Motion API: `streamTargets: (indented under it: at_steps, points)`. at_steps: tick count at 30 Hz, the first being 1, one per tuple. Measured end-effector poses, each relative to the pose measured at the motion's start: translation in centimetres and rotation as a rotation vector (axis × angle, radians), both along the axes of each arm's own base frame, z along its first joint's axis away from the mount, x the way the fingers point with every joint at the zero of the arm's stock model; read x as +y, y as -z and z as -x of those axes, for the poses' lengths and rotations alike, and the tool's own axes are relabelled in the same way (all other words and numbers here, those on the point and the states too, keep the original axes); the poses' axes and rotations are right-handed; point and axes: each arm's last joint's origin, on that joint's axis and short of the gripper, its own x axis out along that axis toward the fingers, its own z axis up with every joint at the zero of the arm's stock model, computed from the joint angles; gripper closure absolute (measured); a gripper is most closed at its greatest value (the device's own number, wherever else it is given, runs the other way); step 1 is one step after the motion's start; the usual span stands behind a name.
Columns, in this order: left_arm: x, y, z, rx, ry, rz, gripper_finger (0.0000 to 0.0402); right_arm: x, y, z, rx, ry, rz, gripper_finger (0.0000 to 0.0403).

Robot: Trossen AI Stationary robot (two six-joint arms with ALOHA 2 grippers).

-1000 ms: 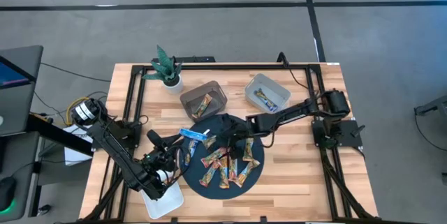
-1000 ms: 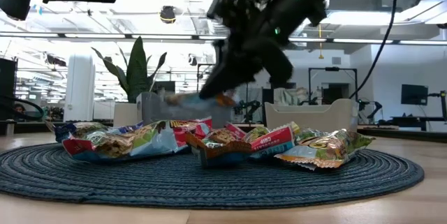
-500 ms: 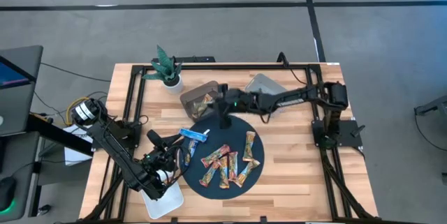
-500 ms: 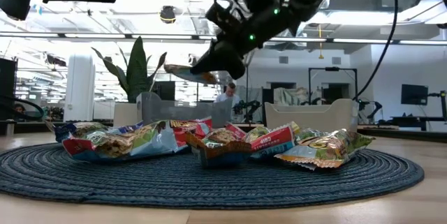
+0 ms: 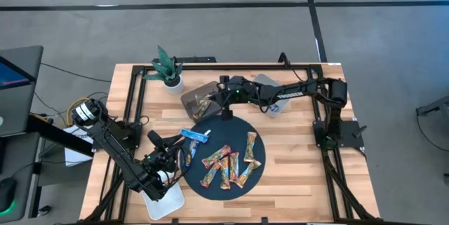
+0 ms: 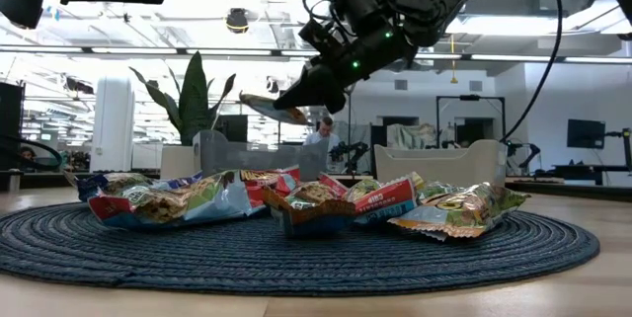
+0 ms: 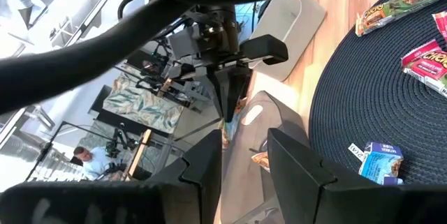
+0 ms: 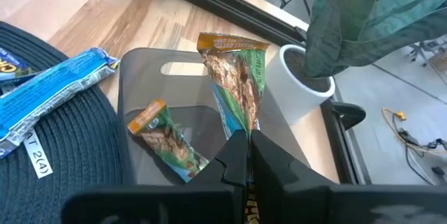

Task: Pick and place Granola Bars by type
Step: Put the yellow granola bar into the black bin, then put the red granola bar into the white bin

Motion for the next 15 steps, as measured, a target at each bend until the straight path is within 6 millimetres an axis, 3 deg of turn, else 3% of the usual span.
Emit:
streamTargets:
  at_steps: [8,15]
  points:
    - [0.0,0.0,0.0,0.0,0.0,0.0,0.0291,0.0,-0.01,0.0,-0.003,0.008,-0.016,0.0391]
    - [0.0,0.0,0.0,0.0,0.0,0.0,0.0291,-0.38,-0.07,0.06,-0.012,0.026,-0.029,0.0319]
